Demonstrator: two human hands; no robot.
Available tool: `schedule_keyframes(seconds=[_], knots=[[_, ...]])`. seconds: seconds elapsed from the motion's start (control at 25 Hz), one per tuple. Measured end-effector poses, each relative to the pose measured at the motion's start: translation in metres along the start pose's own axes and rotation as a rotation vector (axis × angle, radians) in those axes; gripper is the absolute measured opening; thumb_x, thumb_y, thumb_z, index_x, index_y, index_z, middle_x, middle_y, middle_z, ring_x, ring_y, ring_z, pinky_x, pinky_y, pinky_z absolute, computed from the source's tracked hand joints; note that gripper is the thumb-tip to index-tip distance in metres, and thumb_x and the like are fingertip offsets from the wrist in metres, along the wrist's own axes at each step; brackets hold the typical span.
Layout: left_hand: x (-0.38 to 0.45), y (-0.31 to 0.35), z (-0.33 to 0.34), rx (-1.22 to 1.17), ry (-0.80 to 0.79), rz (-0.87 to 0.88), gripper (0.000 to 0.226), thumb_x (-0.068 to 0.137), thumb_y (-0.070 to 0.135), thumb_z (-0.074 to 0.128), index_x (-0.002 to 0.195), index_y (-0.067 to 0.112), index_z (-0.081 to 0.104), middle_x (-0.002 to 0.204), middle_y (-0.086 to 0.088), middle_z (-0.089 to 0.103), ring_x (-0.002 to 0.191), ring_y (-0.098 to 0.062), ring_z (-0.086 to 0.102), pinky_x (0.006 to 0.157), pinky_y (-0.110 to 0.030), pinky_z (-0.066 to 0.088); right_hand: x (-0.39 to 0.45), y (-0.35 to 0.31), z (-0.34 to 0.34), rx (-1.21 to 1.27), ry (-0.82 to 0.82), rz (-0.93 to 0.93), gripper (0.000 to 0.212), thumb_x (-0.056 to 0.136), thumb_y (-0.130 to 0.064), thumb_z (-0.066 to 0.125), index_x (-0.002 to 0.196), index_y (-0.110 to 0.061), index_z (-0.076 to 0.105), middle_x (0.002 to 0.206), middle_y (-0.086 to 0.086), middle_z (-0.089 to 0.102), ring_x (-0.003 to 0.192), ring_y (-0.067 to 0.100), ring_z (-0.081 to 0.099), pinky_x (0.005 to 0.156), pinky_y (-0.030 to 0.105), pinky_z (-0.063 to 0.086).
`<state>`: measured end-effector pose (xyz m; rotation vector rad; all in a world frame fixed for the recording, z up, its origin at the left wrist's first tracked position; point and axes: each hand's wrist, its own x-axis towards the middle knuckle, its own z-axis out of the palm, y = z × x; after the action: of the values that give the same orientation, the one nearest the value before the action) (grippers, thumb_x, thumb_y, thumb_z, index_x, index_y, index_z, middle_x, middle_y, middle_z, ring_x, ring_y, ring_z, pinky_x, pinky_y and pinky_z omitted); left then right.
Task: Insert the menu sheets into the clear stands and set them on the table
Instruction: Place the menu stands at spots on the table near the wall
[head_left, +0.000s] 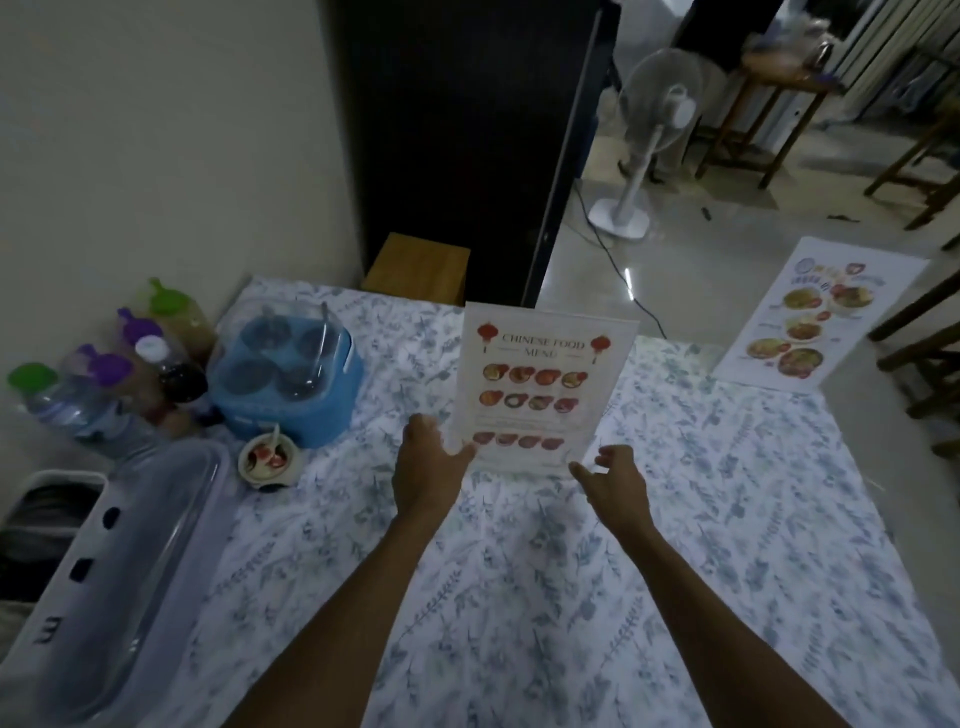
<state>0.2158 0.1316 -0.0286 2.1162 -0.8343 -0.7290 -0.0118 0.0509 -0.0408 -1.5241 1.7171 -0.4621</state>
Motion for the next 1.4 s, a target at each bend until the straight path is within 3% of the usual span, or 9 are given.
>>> schedule_keyframes(seconds=[0.12, 0.2, 0.32, 0.48, 0.56, 0.72, 0.88, 1.2, 1.4], knots=[[0.020, -0.011, 0.016, -0.014, -0.048, -0.044, 0.069, 0.075, 0.044, 0.083, 0.128, 0.018, 0.049, 0.128, -0.004, 0.062, 0.110, -0.026, 0.064, 0.088, -0.044, 0.056, 0.011, 0.008, 0.007, 0.002, -0.031, -0.046, 0.055, 0.088, -0.031, 0.071, 0.134, -0.014, 0.046, 0.133, 0.008, 0.060, 0.100, 0.024, 0.069, 0.082, 0.038, 0.058], [0.029, -0.018, 0.027, 0.020, -0.098, -0.051, 0.064, 0.077, 0.041, 0.083, 0.129, 0.019, 0.053, 0.126, -0.005, 0.066, 0.108, -0.027, 0.067, 0.089, -0.047, 0.057, 0.014, 0.013, 0.014, -0.009, -0.064, -0.094, 0.042, 0.093, -0.025, 0.066, 0.130, -0.016, 0.049, 0.126, 0.000, 0.062, 0.096, 0.018, 0.069, 0.071, 0.024, 0.053], [0.031, -0.023, 0.041, 0.114, -0.100, -0.022, 0.045, 0.081, 0.037, 0.079, 0.115, 0.017, 0.058, 0.113, -0.006, 0.072, 0.100, -0.027, 0.070, 0.082, -0.045, 0.060, 0.021, 0.025, 0.025, -0.053, -0.083, -0.106, 0.025, 0.097, -0.020, 0.056, 0.121, -0.016, 0.048, 0.118, -0.002, 0.063, 0.087, 0.015, 0.066, 0.066, 0.024, 0.053], [0.029, -0.027, 0.055, 0.239, -0.063, -0.034, 0.049, 0.084, 0.035, 0.077, 0.121, 0.014, 0.054, 0.118, -0.010, 0.070, 0.106, -0.031, 0.068, 0.083, -0.047, 0.059, 0.032, 0.039, 0.030, -0.141, -0.069, -0.145, 0.005, 0.099, -0.011, 0.048, 0.102, -0.009, 0.051, 0.106, 0.000, 0.064, 0.081, 0.015, 0.059, 0.056, 0.011, 0.041], [0.028, -0.027, 0.059, 0.309, -0.043, -0.017, 0.052, 0.086, 0.039, 0.074, 0.125, 0.012, 0.051, 0.120, -0.013, 0.069, 0.106, -0.032, 0.068, 0.083, -0.048, 0.058, 0.033, 0.041, 0.028, -0.140, -0.072, -0.155, 0.007, 0.100, -0.013, 0.049, 0.099, -0.007, 0.052, 0.101, -0.002, 0.064, 0.079, 0.014, 0.060, 0.055, 0.013, 0.043], [0.023, -0.032, 0.057, 0.364, -0.072, 0.042, 0.057, 0.088, 0.047, 0.069, 0.128, 0.010, 0.049, 0.119, -0.015, 0.069, 0.105, -0.032, 0.069, 0.082, -0.043, 0.059, 0.031, 0.047, 0.026, -0.124, -0.069, -0.173, 0.016, 0.101, -0.024, 0.049, 0.100, -0.010, 0.055, 0.096, 0.004, 0.068, 0.085, 0.022, 0.067, 0.068, 0.036, 0.058], [0.023, -0.034, 0.051, 0.351, -0.124, 0.074, 0.057, 0.088, 0.049, 0.067, 0.129, 0.013, 0.050, 0.122, -0.012, 0.069, 0.108, -0.029, 0.069, 0.085, -0.044, 0.060, 0.025, 0.053, 0.022, -0.124, -0.086, -0.178, 0.013, 0.102, -0.023, 0.048, 0.107, -0.018, 0.059, 0.096, -0.013, 0.063, 0.079, -0.002, 0.060, 0.064, 0.009, 0.045], [0.079, 0.000, 0.019, 0.377, -0.186, 0.215, 0.049, 0.087, 0.050, 0.069, 0.119, 0.018, 0.052, 0.125, -0.005, 0.070, 0.107, -0.024, 0.070, 0.078, -0.033, 0.056, 0.036, 0.006, 0.019, -0.095, 0.010, -0.236, 0.012, 0.095, -0.015, 0.062, 0.107, -0.017, 0.062, 0.100, -0.007, 0.072, 0.083, 0.007, 0.068, 0.062, 0.010, 0.049], [0.137, 0.031, -0.031, 0.358, -0.185, 0.323, 0.051, 0.087, 0.050, 0.070, 0.123, 0.019, 0.052, 0.129, -0.004, 0.069, 0.112, -0.026, 0.069, 0.085, -0.038, 0.058, 0.058, -0.057, 0.035, -0.116, 0.072, -0.312, 0.021, 0.094, -0.015, 0.065, 0.115, -0.013, 0.063, 0.109, 0.001, 0.074, 0.079, 0.008, 0.067, 0.062, 0.010, 0.049]])
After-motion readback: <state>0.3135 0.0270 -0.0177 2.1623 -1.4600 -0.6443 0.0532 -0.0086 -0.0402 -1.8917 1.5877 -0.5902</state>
